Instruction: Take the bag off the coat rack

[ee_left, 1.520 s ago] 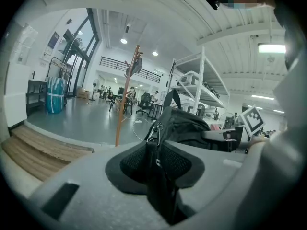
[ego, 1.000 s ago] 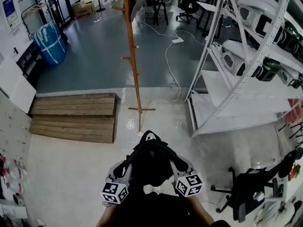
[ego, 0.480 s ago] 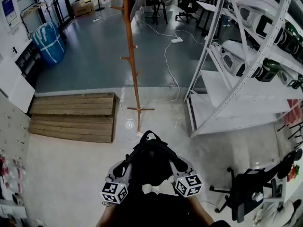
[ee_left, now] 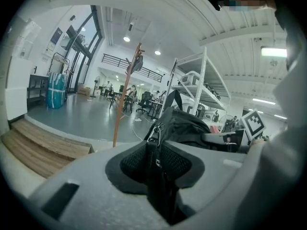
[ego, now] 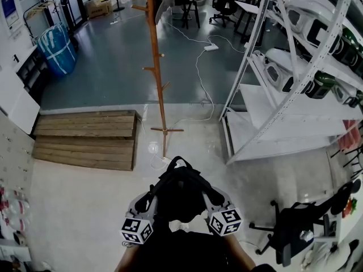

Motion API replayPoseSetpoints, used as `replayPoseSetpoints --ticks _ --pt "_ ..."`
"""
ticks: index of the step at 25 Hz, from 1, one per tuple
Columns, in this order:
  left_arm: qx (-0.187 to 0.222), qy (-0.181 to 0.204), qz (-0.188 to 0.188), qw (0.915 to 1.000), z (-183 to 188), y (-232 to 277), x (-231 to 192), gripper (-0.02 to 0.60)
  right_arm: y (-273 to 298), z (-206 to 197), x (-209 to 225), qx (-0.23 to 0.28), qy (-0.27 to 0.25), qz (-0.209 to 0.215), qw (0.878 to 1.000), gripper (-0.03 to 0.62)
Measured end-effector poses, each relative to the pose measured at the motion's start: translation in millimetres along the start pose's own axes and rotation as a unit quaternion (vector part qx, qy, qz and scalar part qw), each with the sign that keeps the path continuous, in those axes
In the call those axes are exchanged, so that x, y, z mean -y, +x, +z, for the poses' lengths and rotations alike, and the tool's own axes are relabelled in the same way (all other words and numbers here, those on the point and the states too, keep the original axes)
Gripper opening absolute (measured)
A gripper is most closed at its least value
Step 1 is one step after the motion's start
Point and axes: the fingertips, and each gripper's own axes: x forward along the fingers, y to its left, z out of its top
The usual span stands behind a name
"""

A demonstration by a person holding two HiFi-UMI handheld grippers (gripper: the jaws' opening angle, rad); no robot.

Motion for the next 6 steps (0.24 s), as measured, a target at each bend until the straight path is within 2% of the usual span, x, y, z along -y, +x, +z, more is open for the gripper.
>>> replayPoseSetpoints --ticks 6 --pt "-0.002 -0.004 0.000 1.0000 -3.5 1.3 -2.4 0.095 2.4 -2.8 -0.4 0.001 0.001 -0.001 1.000 0.091"
